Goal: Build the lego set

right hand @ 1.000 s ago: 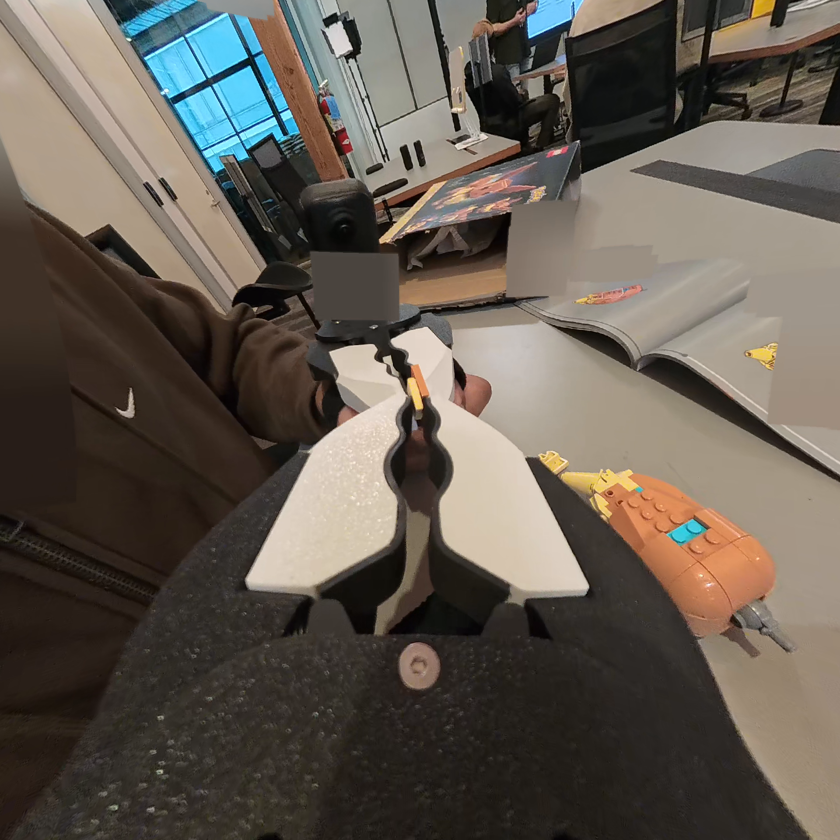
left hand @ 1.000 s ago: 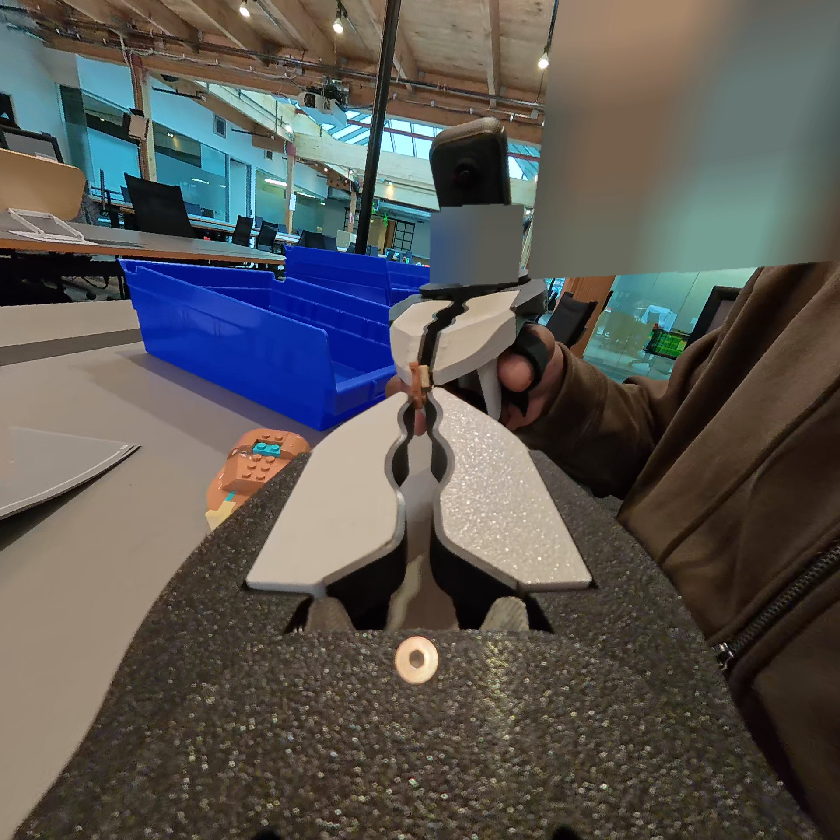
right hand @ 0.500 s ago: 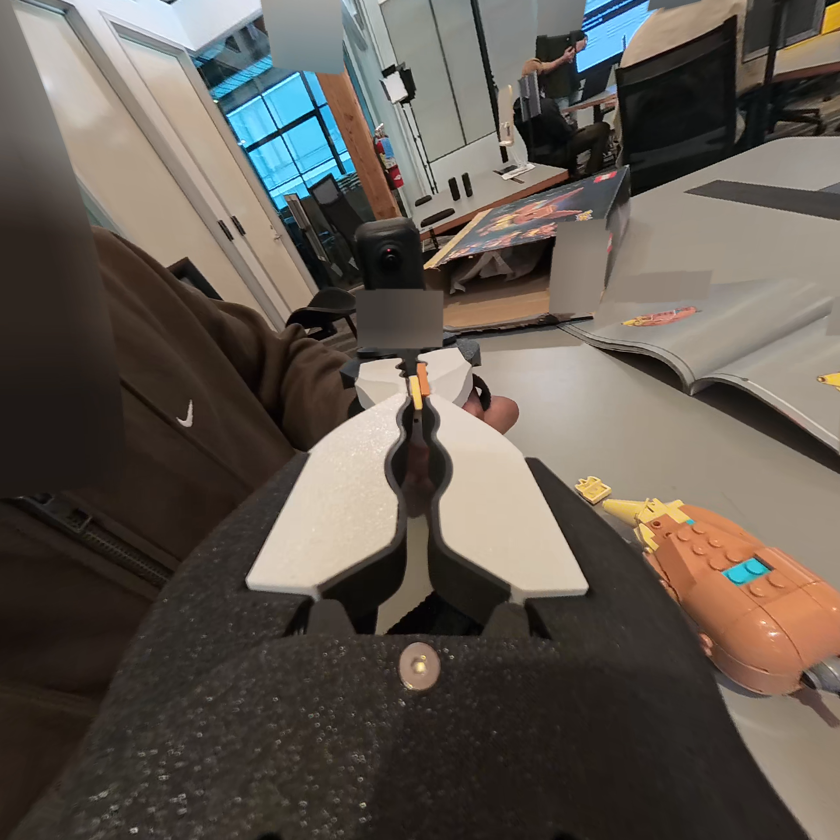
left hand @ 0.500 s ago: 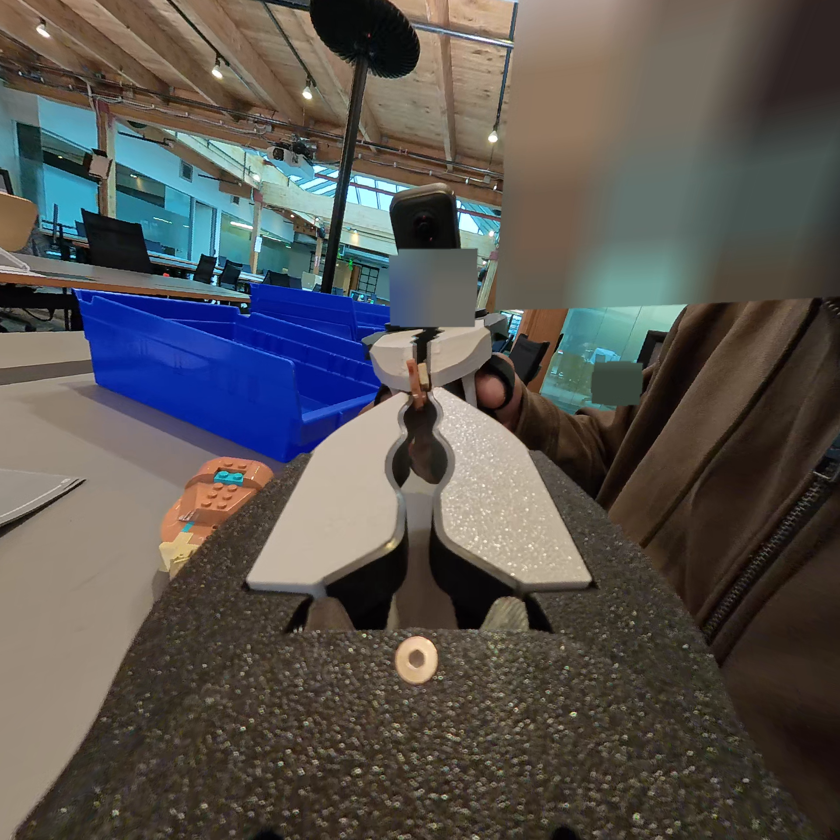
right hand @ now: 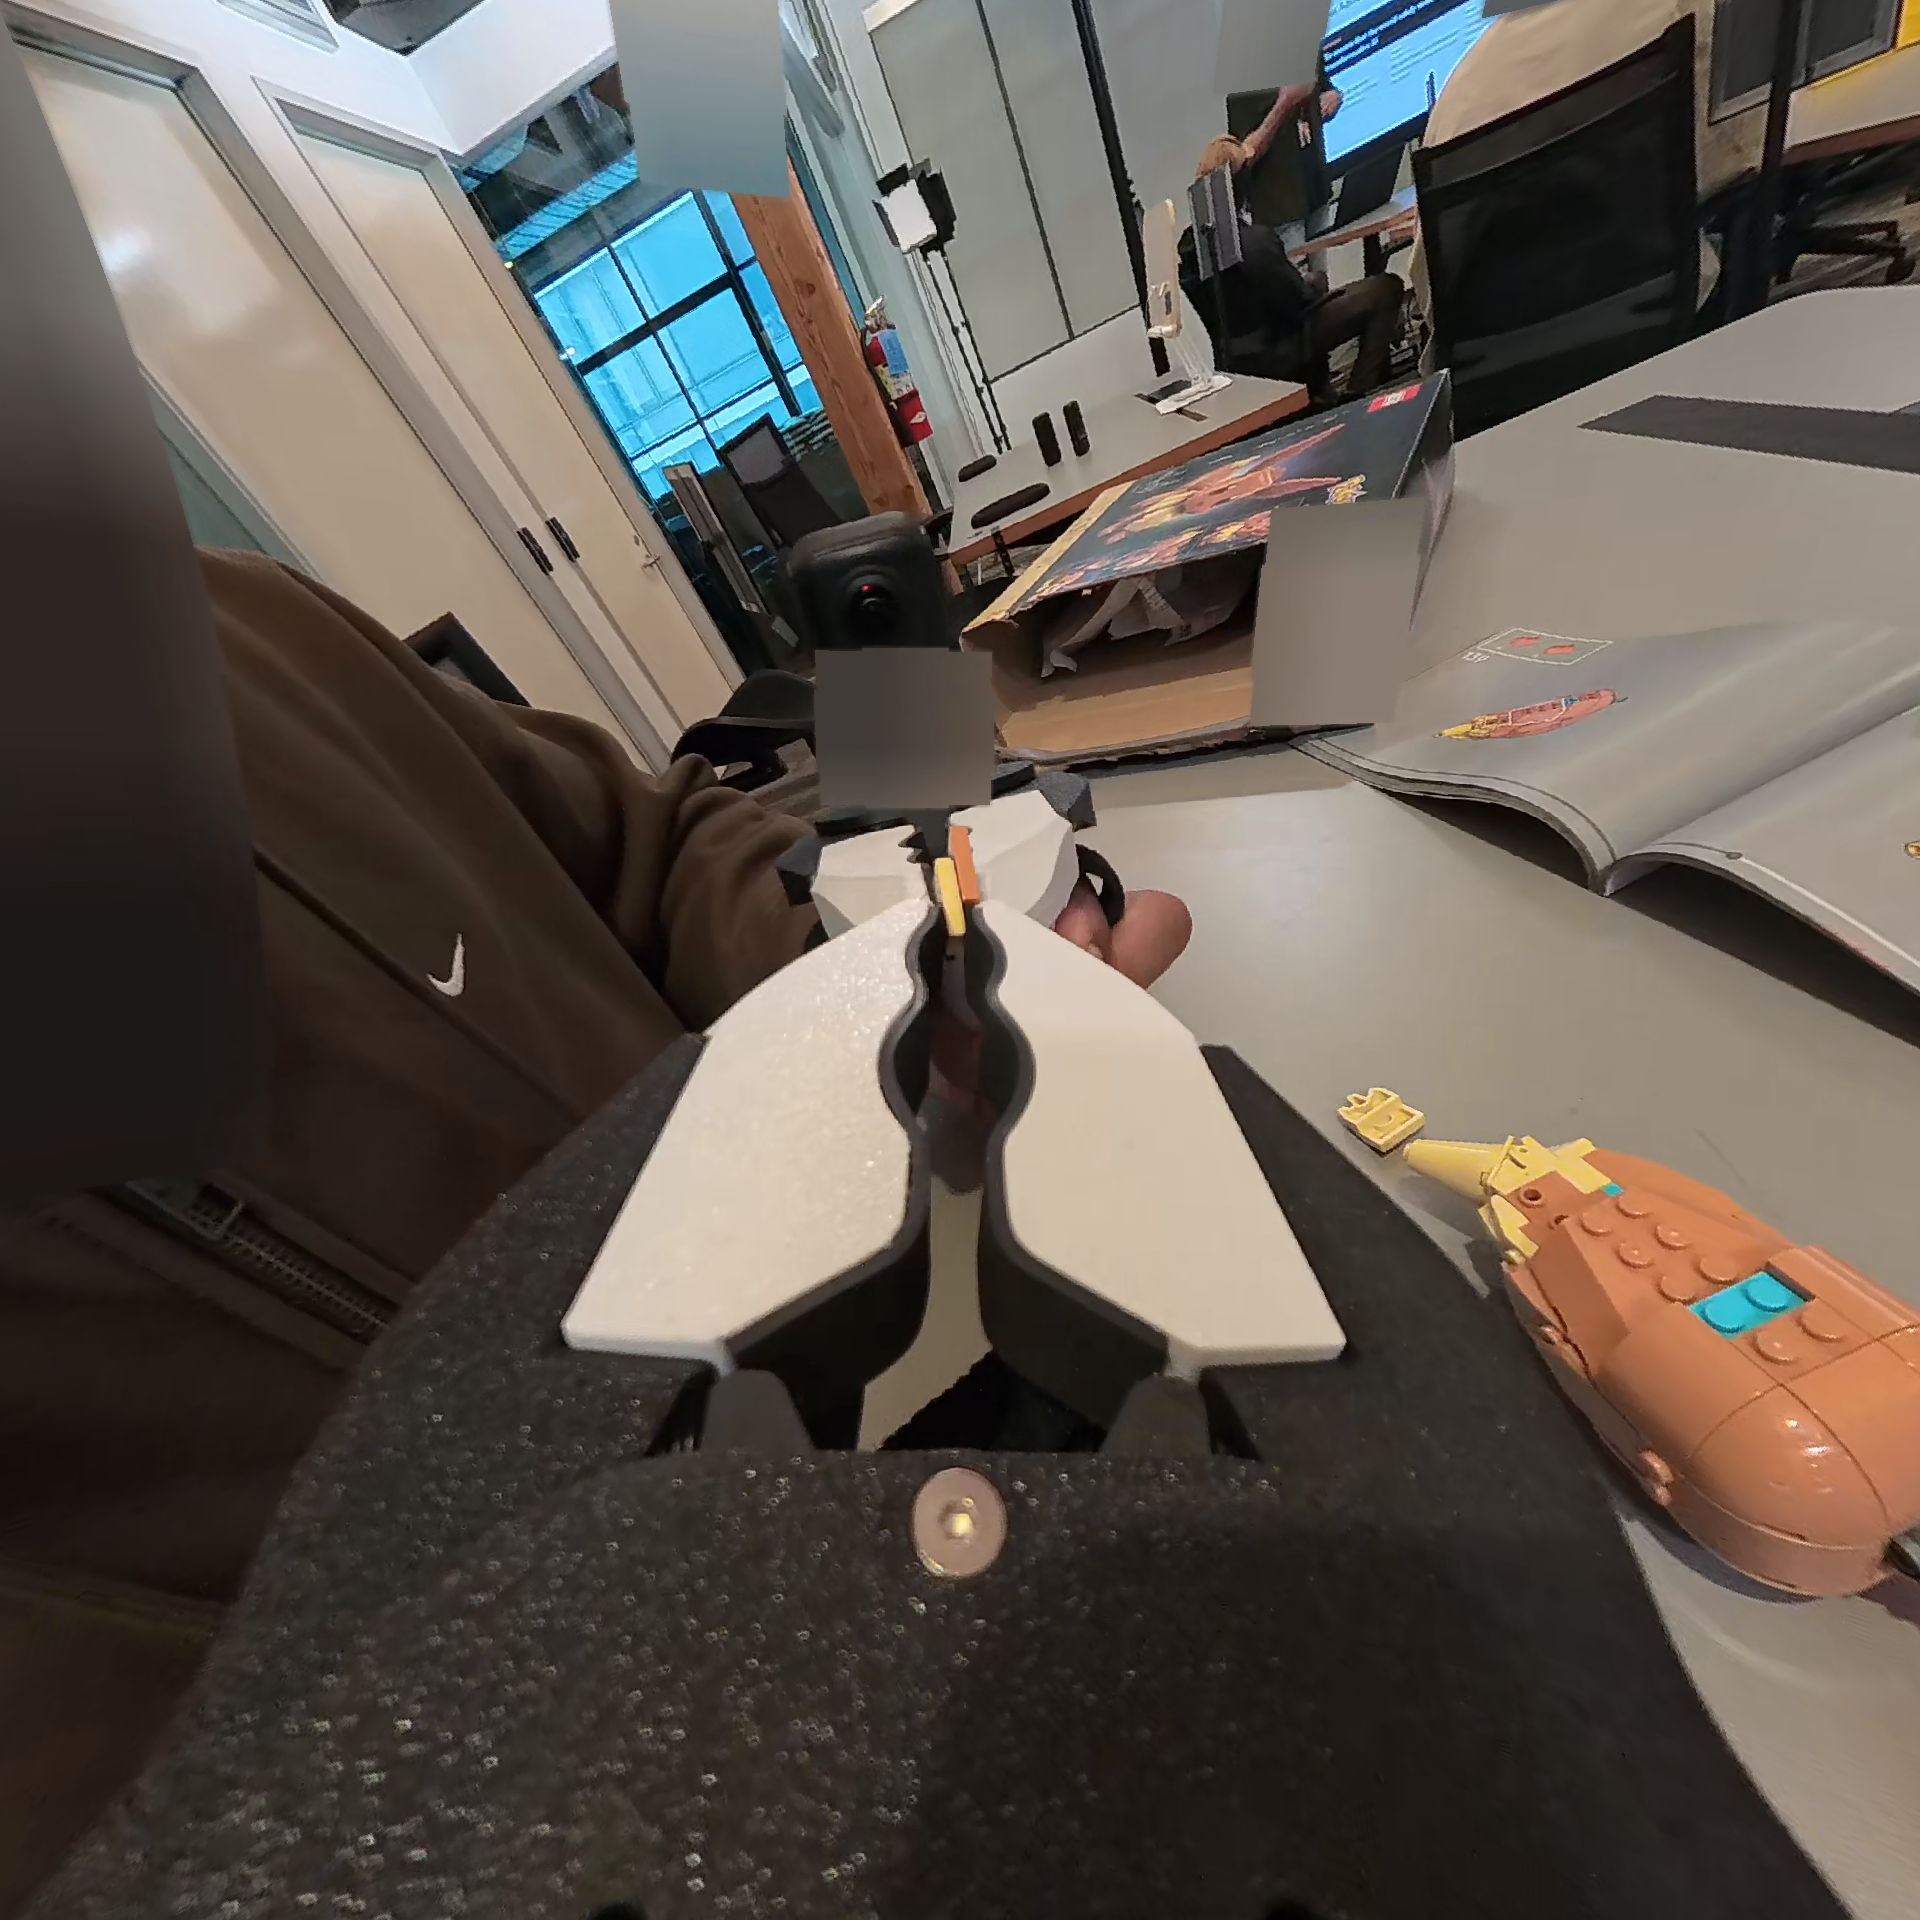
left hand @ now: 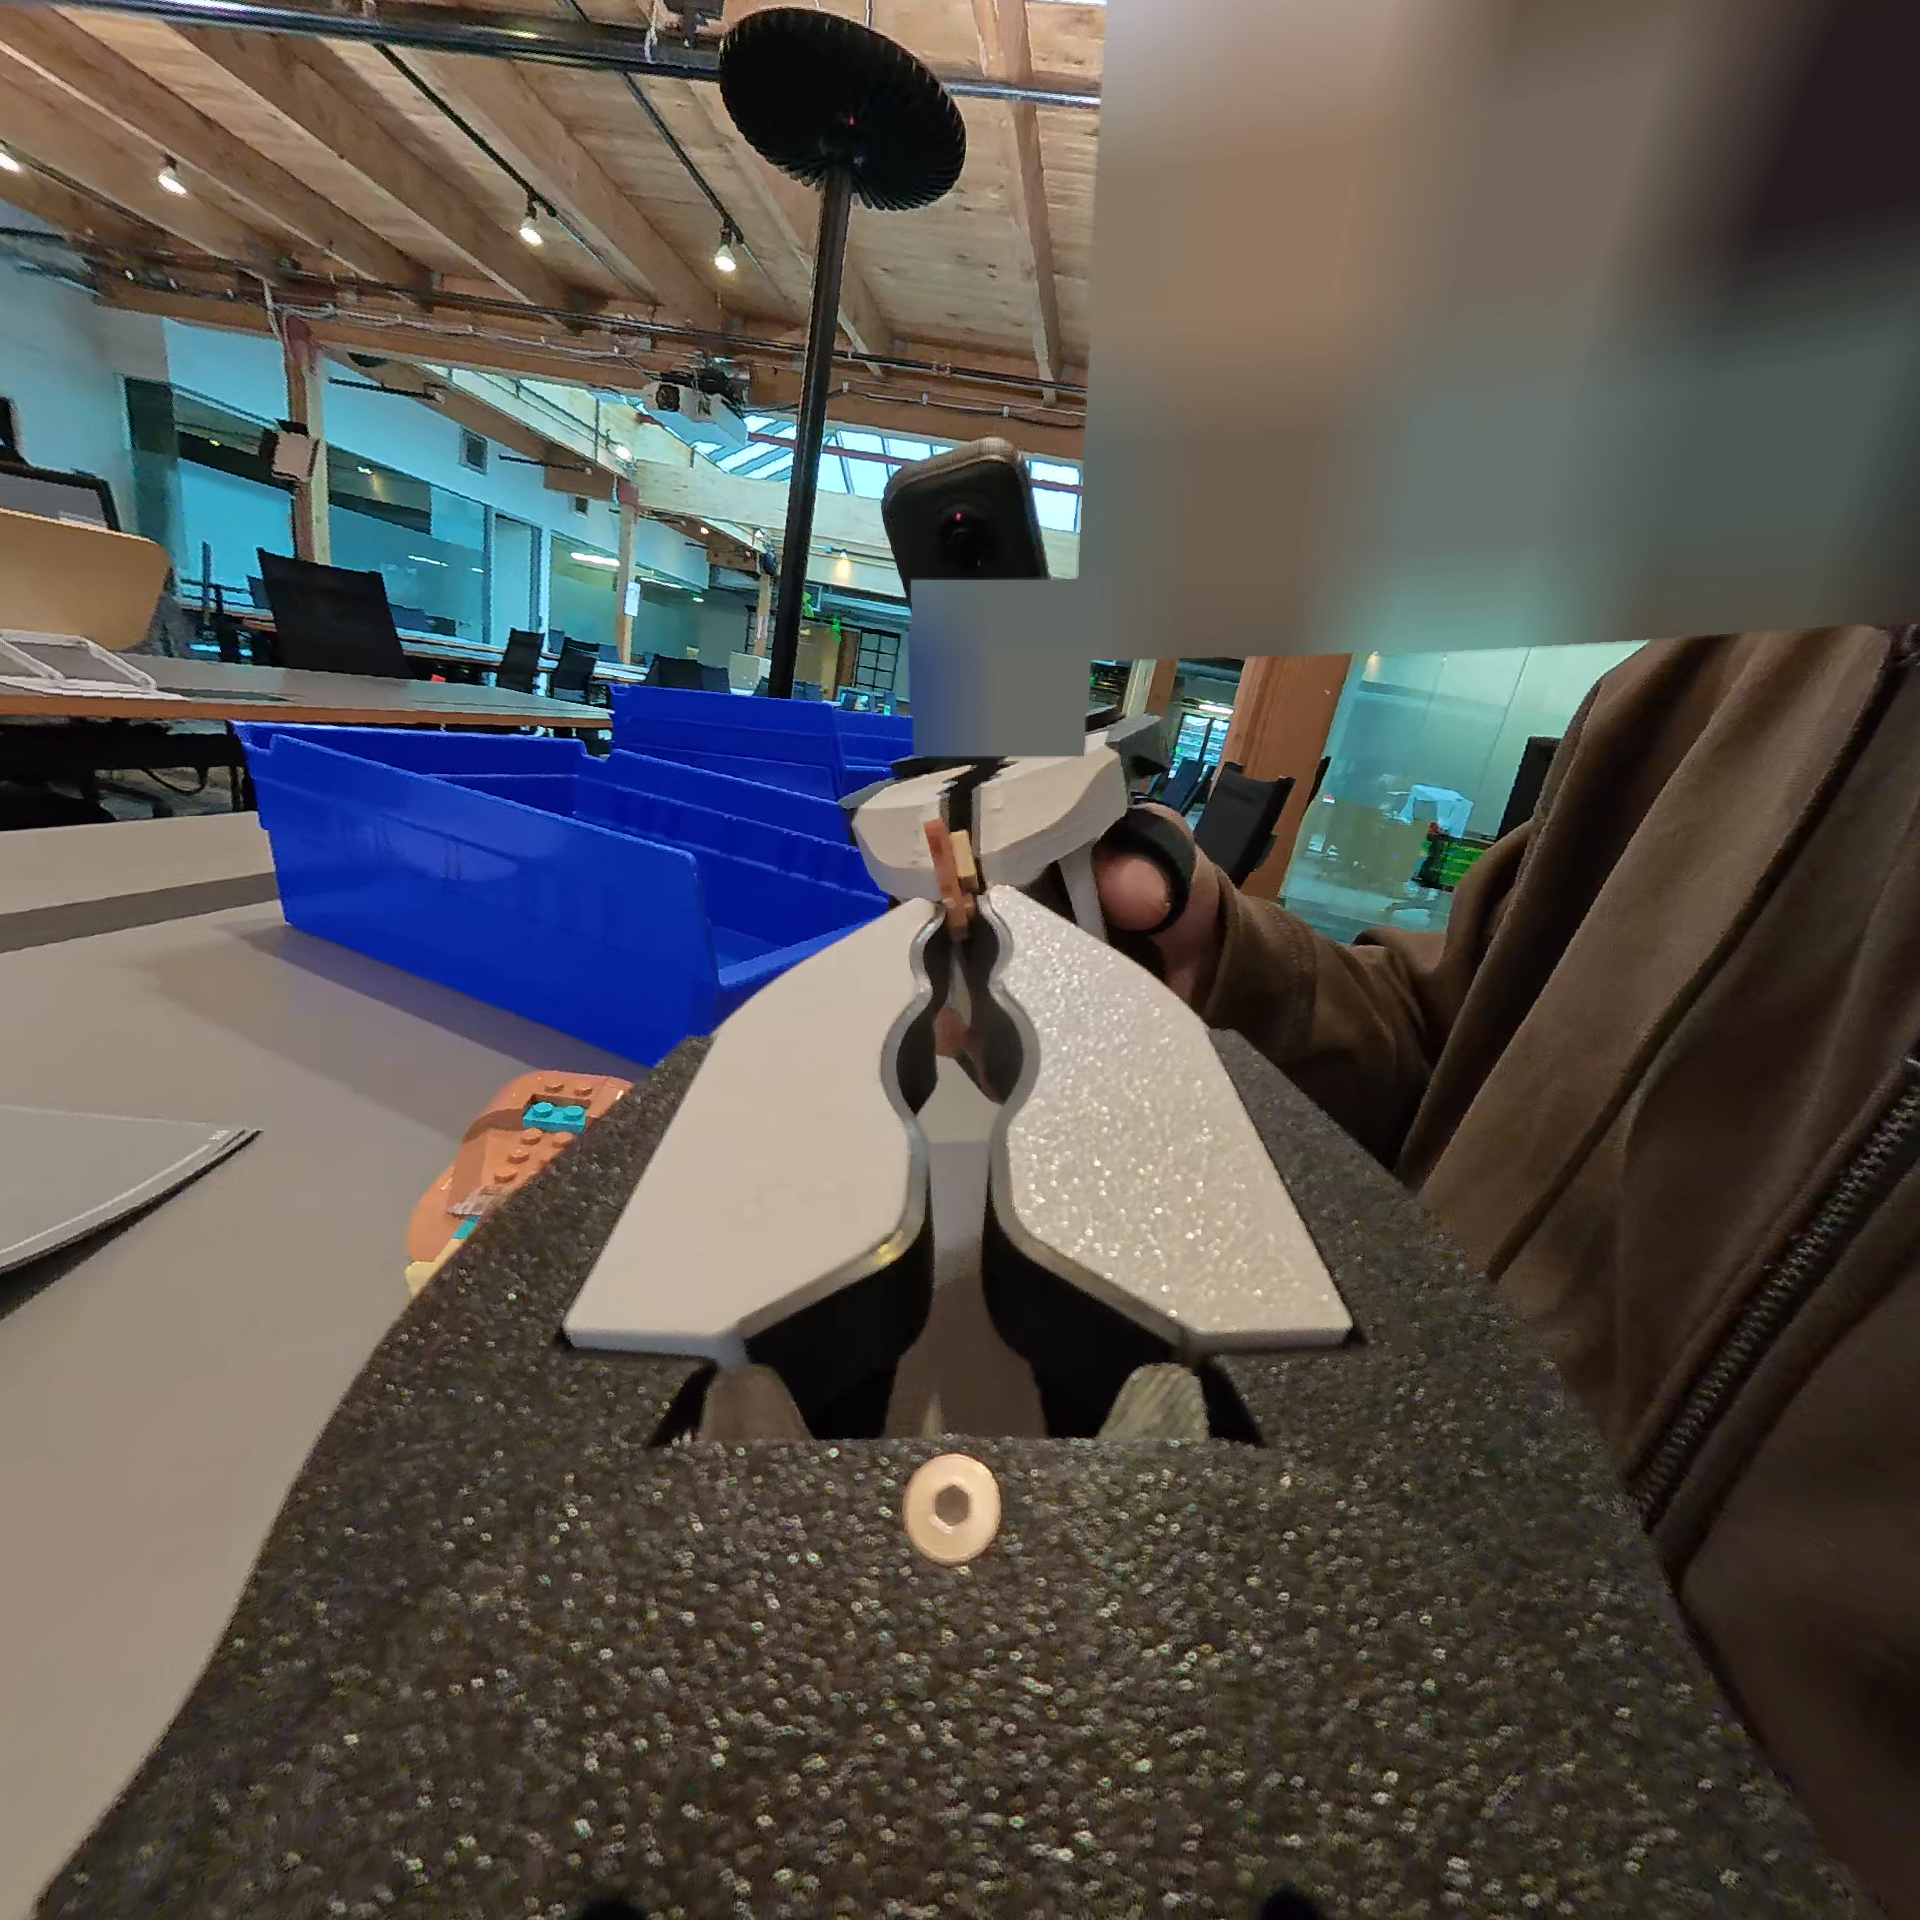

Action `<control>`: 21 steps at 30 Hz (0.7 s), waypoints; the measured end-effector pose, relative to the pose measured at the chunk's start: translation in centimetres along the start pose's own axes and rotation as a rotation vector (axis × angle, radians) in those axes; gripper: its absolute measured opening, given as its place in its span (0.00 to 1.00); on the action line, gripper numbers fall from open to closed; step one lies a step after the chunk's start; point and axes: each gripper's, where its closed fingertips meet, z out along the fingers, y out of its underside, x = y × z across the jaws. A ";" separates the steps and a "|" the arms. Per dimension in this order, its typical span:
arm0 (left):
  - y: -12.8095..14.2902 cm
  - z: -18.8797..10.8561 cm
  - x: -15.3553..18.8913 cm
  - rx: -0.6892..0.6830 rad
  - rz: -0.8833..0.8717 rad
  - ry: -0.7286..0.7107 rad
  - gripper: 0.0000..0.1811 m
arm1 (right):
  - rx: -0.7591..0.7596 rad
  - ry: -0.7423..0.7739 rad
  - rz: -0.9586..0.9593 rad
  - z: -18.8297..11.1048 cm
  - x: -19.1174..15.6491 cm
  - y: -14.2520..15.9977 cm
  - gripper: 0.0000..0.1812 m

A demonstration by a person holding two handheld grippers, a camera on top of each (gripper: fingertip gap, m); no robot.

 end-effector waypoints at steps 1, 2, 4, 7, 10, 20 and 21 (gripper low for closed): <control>0.0 0.0 0.0 0.001 0.012 -0.004 0.02 | 0.002 -0.001 0.001 0.0 0.0 0.0 0.02; -0.1 0.0 0.0 0.001 0.027 -0.010 0.02 | 0.002 -0.002 0.002 0.0 -0.1 0.0 0.02; -0.2 0.0 0.1 0.006 0.056 -0.018 0.02 | 0.009 -0.010 0.013 0.0 -0.2 -0.1 0.02; -0.2 -0.1 0.1 0.002 0.092 -0.032 0.02 | 0.010 -0.009 0.013 0.1 -0.3 -0.1 0.02; -0.3 -0.1 0.2 0.003 0.099 -0.029 0.02 | 0.008 -0.015 0.010 0.0 -0.4 -0.1 0.02; -0.4 -0.1 0.4 0.014 0.115 -0.023 0.02 | 0.012 -0.022 0.008 0.1 -0.5 -0.2 0.02; -0.4 -0.1 0.3 0.012 0.119 -0.026 0.02 | 0.013 -0.023 0.010 0.0 -0.5 -0.1 0.02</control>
